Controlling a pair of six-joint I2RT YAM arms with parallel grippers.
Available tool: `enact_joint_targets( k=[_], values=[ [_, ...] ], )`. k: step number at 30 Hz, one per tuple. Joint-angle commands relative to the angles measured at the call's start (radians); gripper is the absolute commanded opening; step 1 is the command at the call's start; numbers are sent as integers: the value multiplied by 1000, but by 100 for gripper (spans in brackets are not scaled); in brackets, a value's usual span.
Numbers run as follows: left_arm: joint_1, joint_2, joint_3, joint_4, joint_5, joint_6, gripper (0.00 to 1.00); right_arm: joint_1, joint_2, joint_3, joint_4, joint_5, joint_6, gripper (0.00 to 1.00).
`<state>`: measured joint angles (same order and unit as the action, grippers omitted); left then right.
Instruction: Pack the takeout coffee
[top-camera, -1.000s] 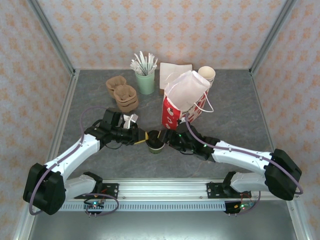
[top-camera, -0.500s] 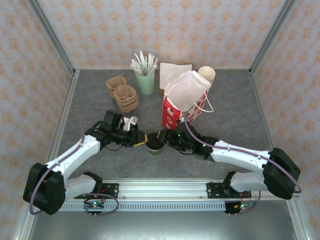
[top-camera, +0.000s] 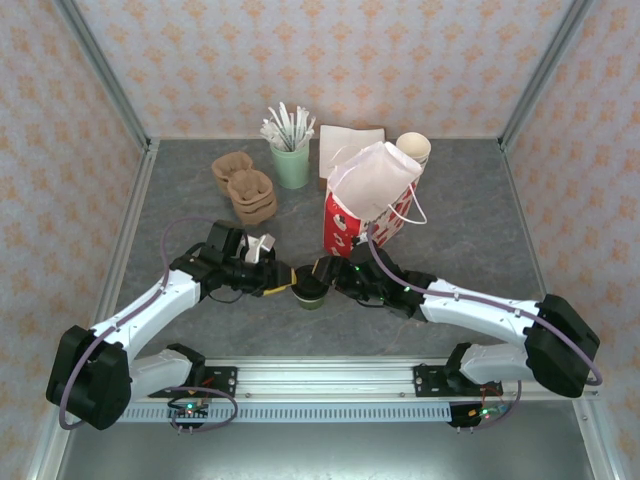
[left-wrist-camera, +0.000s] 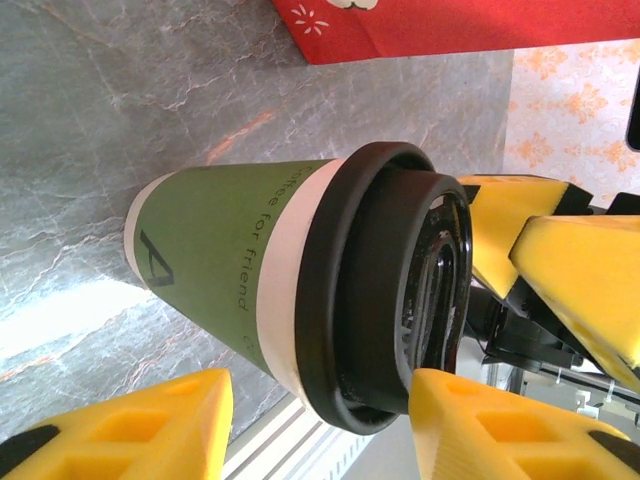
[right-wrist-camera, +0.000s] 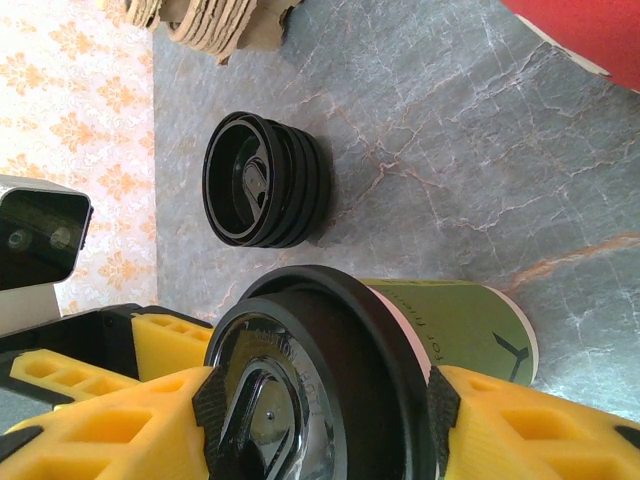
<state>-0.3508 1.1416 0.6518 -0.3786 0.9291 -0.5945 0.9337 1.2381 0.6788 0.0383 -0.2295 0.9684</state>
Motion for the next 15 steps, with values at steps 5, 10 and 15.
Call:
enact_joint_targets(
  k=[5,10,15],
  values=[
    [-1,-43,19,0,-5,16,62,7,7,40,-15,-5,-18,58],
    [-6,-60,20,17,-15,-1,76,6,7,40,-19,-11,-28,58],
    [-24,-38,34,19,-47,-6,76,7,15,48,-28,-23,-37,58]
  ],
)
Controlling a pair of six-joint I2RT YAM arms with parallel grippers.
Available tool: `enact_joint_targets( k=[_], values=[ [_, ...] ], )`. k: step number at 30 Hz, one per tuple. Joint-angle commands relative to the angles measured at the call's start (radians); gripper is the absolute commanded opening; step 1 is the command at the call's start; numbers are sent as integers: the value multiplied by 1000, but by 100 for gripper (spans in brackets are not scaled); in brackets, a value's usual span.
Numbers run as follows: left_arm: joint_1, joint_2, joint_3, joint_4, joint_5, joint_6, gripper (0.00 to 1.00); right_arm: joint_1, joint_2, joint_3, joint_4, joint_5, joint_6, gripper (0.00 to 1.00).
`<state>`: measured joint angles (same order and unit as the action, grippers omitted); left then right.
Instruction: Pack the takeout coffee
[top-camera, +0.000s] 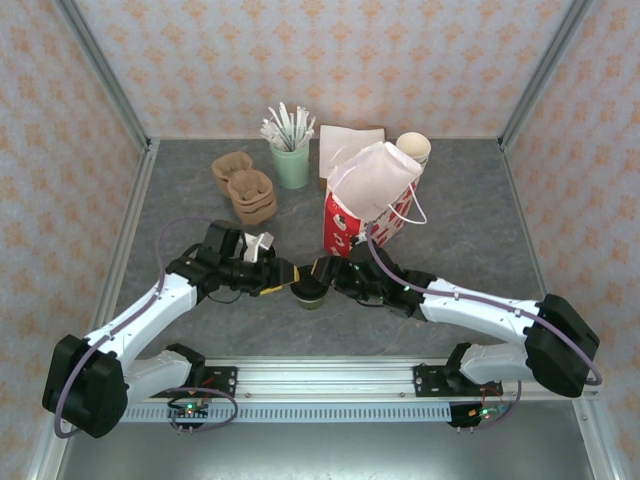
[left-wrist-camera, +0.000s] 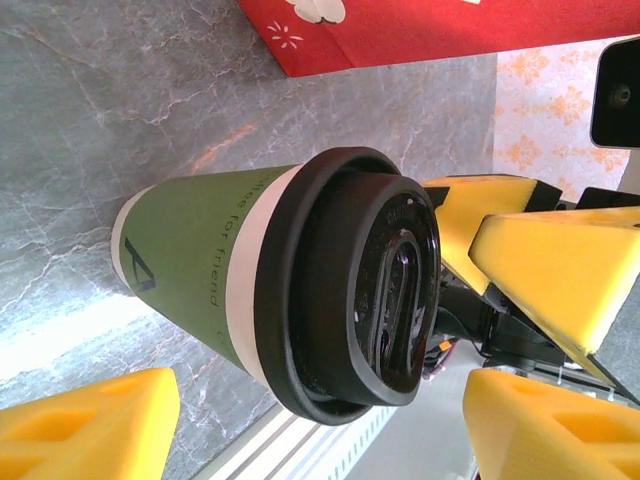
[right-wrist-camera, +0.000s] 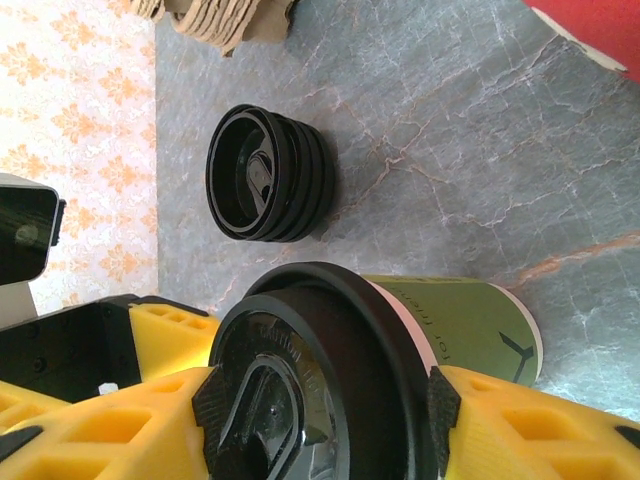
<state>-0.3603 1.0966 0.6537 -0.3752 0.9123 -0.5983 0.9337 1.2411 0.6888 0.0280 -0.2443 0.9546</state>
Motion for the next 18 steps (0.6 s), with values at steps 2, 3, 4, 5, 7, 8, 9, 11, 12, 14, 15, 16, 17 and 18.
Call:
enact_joint_targets(
  k=[2,3,4,5,7,8,9,11,12,14,15,16,17,18],
  values=[
    [-29,23,38,27,-40,-7,79,7,14,40,-23,-7,-25,58],
    [-37,32,40,25,-51,-10,82,8,14,40,-25,-7,-26,58],
    [-46,39,44,25,-60,-12,84,8,15,39,-25,-7,-27,60],
    [-55,44,47,27,-71,-16,87,7,16,39,-25,-7,-31,61],
    [-69,52,48,39,-84,-28,89,7,16,43,-36,-6,-37,63],
    [-73,54,49,43,-86,-31,89,7,16,44,-39,-7,-38,63],
    [-76,58,50,42,-92,-32,90,8,14,46,-44,-6,-39,63],
    [-78,64,51,40,-103,-29,90,7,7,48,-51,0,-41,64],
    [-78,70,48,42,-104,-29,90,6,2,46,-54,2,-42,64],
    [-78,79,42,44,-108,-30,90,7,-4,45,-55,6,-45,64],
    [-78,83,40,47,-110,-32,90,7,-7,44,-59,8,-45,65],
    [-78,85,36,51,-111,-36,90,7,-10,44,-62,9,-47,64],
    [-78,85,34,51,-114,-36,89,7,-12,42,-63,11,-46,64],
    [-78,85,34,46,-117,-34,89,7,-14,41,-66,13,-47,64]
  ],
)
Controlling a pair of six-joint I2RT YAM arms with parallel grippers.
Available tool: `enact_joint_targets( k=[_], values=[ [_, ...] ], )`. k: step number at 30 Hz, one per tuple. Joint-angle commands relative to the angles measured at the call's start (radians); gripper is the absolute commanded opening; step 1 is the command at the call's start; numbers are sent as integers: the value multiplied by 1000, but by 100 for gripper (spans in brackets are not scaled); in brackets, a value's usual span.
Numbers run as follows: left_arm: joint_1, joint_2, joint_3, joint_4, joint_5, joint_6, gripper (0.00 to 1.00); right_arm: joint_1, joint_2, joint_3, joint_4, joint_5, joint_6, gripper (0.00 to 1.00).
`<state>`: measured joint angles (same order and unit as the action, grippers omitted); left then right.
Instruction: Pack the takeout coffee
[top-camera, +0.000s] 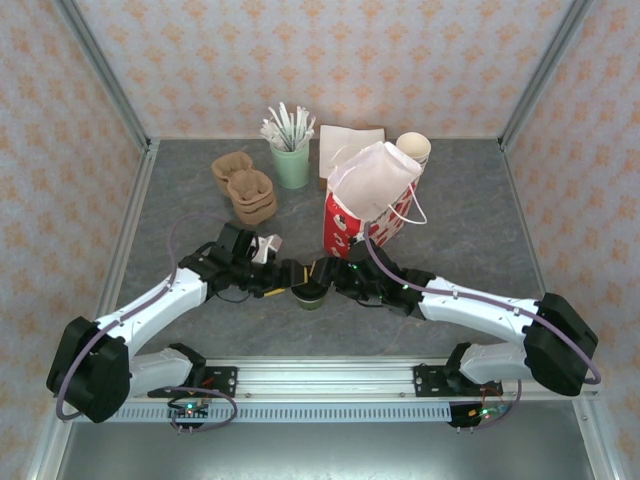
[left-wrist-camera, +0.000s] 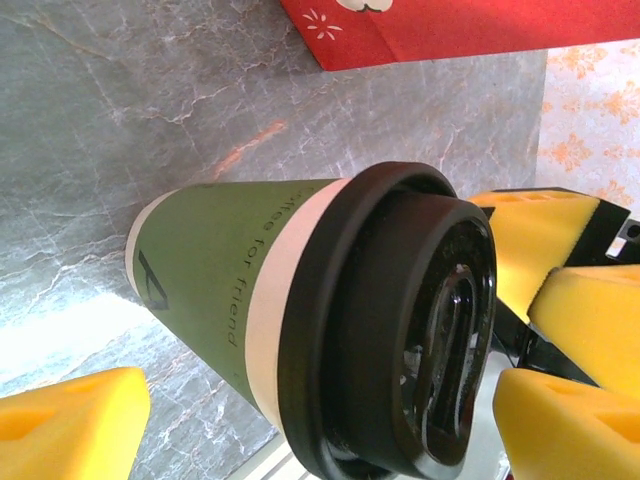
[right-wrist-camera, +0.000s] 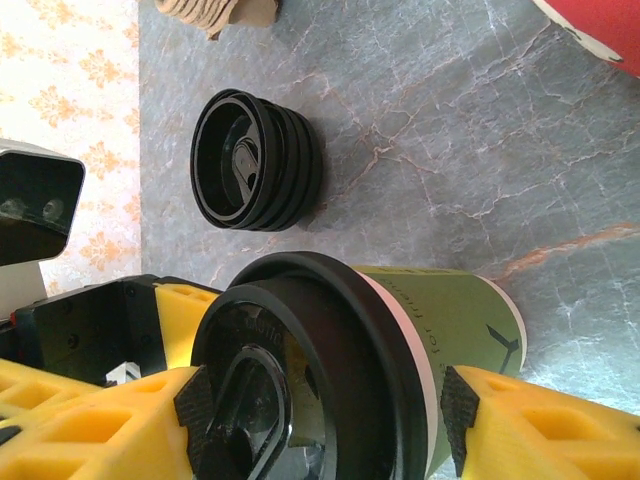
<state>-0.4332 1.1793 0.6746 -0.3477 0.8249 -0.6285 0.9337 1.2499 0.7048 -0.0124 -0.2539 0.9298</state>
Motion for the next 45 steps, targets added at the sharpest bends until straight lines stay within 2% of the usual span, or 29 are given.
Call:
enact_joint_targets(
  k=[1,17,27,45],
  values=[
    [-6,2,11,14,-32,-2,88,7,-25,24,-27,22,-22,64],
    [-6,-12,-12,-54,-23,30,77,7,-33,13,-37,8,-40,64],
    [-6,-36,-21,-83,-22,42,75,7,-40,0,-60,5,-40,62],
    [-5,11,-26,-57,-21,52,73,8,4,-2,-24,-28,-29,59]
  ],
)
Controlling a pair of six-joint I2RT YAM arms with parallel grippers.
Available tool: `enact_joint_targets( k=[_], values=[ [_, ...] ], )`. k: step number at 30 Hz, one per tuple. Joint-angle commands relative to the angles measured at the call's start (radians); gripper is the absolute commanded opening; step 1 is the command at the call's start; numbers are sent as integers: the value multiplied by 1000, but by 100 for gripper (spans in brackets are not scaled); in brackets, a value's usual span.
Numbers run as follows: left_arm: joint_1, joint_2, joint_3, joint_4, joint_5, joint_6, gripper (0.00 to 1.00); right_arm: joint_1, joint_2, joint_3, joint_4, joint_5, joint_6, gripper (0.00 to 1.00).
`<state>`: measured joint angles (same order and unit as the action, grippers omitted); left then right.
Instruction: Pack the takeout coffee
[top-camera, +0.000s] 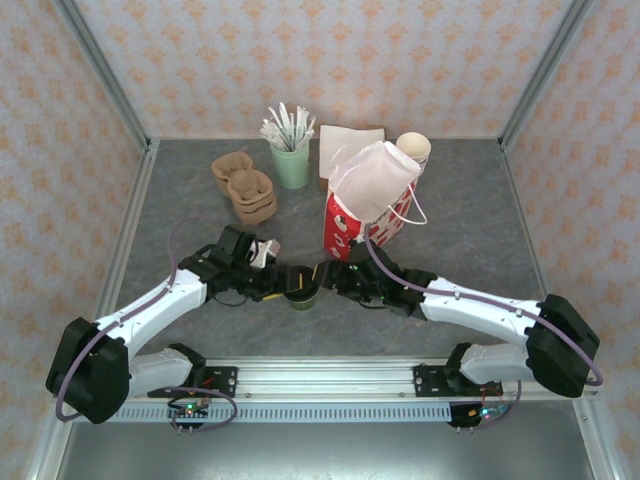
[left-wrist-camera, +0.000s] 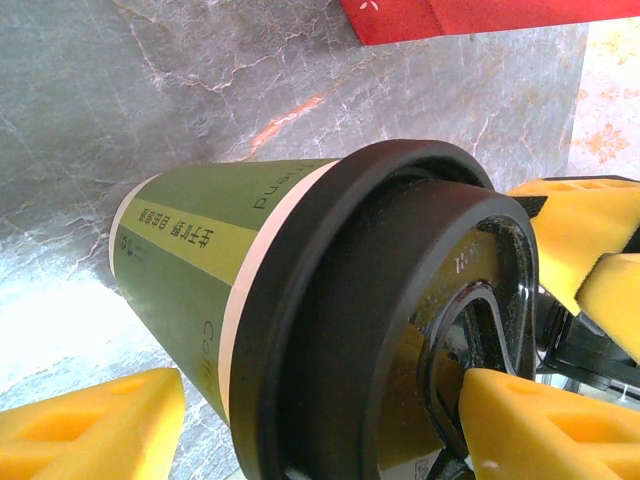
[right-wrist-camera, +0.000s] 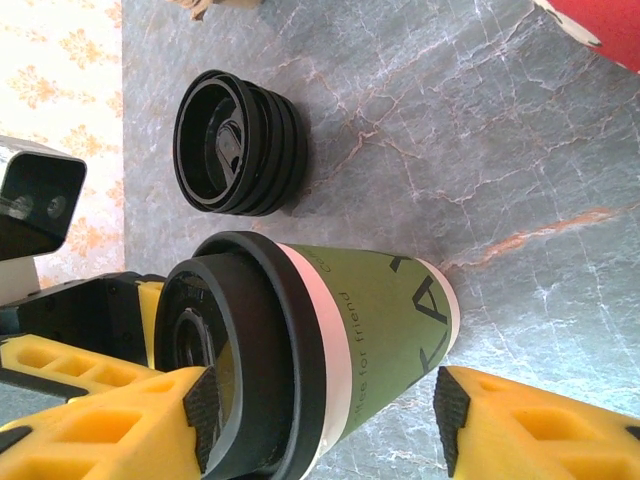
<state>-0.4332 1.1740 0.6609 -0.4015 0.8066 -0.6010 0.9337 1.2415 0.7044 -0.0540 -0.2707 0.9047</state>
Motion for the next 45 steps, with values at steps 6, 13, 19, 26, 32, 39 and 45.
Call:
enact_joint_targets(
  k=[6,13,19,26,32,39,45],
  values=[
    [-6,23,-19,4,-6,24,73,7,18,-30,42,-18,14,53],
    [-5,27,-21,0,-9,28,72,8,20,-65,67,-16,29,48],
    [-6,38,-33,4,-15,28,70,8,22,-99,95,-16,41,46],
    [-5,47,-56,15,-39,20,68,10,18,-146,130,-13,57,45],
    [-7,59,-90,46,-52,-5,63,10,24,-155,136,-3,56,45],
    [-7,51,-138,75,-76,-26,62,9,43,-158,145,5,54,45],
    [-7,67,-207,143,-84,-61,58,9,68,-153,156,3,55,45]
  ],
)
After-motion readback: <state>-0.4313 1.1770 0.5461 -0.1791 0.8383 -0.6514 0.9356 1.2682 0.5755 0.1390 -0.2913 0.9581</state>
